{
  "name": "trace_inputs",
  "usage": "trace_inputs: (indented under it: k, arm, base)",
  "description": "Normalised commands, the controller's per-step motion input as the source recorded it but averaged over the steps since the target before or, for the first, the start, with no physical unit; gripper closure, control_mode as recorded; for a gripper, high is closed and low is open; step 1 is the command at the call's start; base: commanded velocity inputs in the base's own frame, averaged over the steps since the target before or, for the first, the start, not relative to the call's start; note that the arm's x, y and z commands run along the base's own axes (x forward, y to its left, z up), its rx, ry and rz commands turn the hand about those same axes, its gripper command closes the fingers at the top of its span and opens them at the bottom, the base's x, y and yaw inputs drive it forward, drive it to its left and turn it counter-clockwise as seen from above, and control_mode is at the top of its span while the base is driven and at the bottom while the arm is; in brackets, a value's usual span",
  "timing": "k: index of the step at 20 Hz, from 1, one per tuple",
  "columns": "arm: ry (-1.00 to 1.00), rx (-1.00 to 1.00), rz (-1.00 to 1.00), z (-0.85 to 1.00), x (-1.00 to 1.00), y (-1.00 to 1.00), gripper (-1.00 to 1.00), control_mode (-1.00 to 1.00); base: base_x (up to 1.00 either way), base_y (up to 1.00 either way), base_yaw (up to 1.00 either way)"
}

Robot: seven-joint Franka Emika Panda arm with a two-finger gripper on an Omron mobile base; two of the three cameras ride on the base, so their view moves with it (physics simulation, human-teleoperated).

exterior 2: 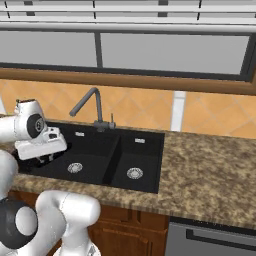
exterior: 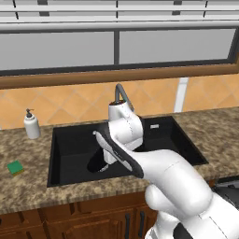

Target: Pick the pan and sponge and place them into the sink. Then turn on the water.

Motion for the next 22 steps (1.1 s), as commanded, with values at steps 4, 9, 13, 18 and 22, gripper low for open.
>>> trace_inputs:
  k: [4,9,13,18,22]
  arm:
    - [0.02,0.00,0.08,-0.01,0.87,0.65,1.00,-1.00]
    - [0.00,0.00,0.00,-0.30,0.75,0.60,1.00,-1.00]
    - [-0.11,0.01,0.01,-0.52,0.35,0.02,1.00,-1.00]
    - [-0.19,0.02,0.09,-0.61,0.05,-0.02,1.00,-1.00]
    - [-0.20,0.00,0.07,-0.77,0.00,-0.04,1.00,-1.00]
  base:
    - [0.00,0.00,0.00]
    - [0.00,0.00,0.00]
    - [0.00,0.00,0.00]
    - [0.00,0.00,0.00]
    - [0.00,0.00,0.00]
